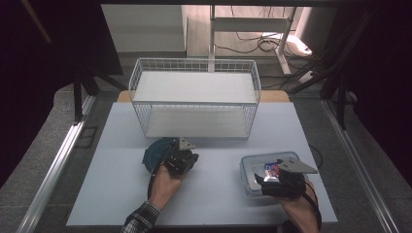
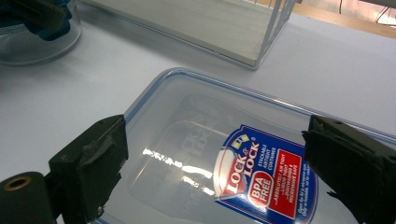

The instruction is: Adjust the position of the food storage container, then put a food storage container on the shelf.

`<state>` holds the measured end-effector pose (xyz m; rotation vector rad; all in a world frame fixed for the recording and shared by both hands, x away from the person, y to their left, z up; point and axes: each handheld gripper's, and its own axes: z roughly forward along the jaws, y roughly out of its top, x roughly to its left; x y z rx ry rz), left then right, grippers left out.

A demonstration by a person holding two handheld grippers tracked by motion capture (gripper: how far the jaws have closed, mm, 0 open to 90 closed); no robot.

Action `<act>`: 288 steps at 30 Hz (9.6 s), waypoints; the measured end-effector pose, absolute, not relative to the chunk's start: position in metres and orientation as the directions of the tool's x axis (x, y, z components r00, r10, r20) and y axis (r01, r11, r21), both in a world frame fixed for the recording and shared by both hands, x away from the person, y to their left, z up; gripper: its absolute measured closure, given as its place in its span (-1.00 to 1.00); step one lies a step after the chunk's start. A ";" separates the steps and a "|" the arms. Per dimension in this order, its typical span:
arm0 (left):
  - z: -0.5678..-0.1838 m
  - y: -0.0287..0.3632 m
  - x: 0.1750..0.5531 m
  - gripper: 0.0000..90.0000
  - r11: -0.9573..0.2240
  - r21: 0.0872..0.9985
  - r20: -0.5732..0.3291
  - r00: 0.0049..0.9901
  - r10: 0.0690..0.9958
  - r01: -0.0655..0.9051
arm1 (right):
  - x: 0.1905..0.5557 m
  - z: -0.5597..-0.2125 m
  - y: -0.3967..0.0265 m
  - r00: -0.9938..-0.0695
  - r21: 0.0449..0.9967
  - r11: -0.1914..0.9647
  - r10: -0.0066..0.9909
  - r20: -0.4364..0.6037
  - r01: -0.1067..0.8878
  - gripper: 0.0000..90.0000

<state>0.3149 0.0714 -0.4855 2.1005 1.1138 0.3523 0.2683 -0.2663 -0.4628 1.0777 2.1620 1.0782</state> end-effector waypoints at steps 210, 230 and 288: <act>-0.514 0.176 0.256 -0.03 -0.166 0.672 -0.570 0.647 0.507 0.721 | 0.286 -0.479 -0.212 -0.667 0.622 0.317 0.574 0.475 0.716 0.01; -0.512 0.179 0.252 0.16 -0.113 0.711 -0.552 0.651 0.522 0.694 | 0.283 -0.482 -0.215 -0.659 0.641 0.283 0.583 0.475 0.713 0.10; -0.350 0.211 0.363 0.13 0.025 0.841 -0.454 0.679 0.576 0.541 | 0.388 -0.325 -0.184 -0.758 0.839 0.188 0.559 0.337 0.512 0.18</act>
